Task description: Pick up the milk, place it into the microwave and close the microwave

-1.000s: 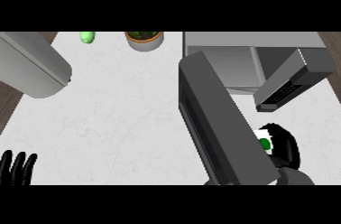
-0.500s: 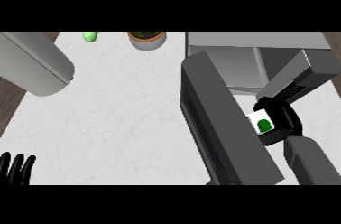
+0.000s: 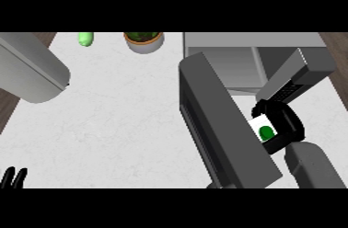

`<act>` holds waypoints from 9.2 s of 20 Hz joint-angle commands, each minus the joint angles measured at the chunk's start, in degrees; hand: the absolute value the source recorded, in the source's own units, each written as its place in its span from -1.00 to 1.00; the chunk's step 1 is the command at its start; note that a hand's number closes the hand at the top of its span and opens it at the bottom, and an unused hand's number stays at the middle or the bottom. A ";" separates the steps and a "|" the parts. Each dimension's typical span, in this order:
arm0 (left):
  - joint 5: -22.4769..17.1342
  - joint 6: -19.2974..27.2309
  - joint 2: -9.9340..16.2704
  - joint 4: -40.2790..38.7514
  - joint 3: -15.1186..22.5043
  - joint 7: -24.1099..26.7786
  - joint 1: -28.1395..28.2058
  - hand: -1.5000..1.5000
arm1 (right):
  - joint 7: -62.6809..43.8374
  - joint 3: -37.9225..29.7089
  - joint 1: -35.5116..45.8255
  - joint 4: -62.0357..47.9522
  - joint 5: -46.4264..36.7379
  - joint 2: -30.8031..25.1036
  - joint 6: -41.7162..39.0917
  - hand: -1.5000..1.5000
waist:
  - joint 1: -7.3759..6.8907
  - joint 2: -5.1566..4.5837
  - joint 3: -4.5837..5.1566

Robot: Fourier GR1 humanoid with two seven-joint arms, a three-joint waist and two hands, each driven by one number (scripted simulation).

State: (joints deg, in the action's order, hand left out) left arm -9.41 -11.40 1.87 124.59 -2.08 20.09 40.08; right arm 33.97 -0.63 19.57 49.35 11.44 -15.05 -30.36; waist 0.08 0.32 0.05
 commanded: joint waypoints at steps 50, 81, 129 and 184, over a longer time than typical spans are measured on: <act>-9.02 -11.34 4.32 -10.08 -14.66 -1.06 -8.49 -1.00 | 15.90 -7.42 36.39 -37.98 -17.07 8.90 40.10 1.00 | -5.24 -2.20 -0.20; -4.33 -10.47 4.60 -16.74 -12.13 -1.02 -17.47 -1.00 | 11.32 -7.34 41.31 -46.14 -21.71 1.74 65.64 1.00 | -8.98 -4.68 -0.30; -2.86 -10.98 4.77 -18.75 -13.12 0.70 -17.33 -1.00 | 17.33 -7.01 38.11 -44.55 -23.27 4.44 53.66 -1.00 | -6.55 -2.84 -0.41; 25.14 5.36 -1.86 -42.28 27.06 -5.94 -49.77 1.00 | 20.73 -10.30 1.35 -13.75 -4.45 -10.94 -3.03 -1.00 | 1.46 -0.46 -0.06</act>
State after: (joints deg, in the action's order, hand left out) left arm 12.74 -11.17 0.17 88.02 20.38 12.50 -3.95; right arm 48.38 -10.75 22.67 33.82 6.14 -23.31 -24.95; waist 1.47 -0.20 -0.20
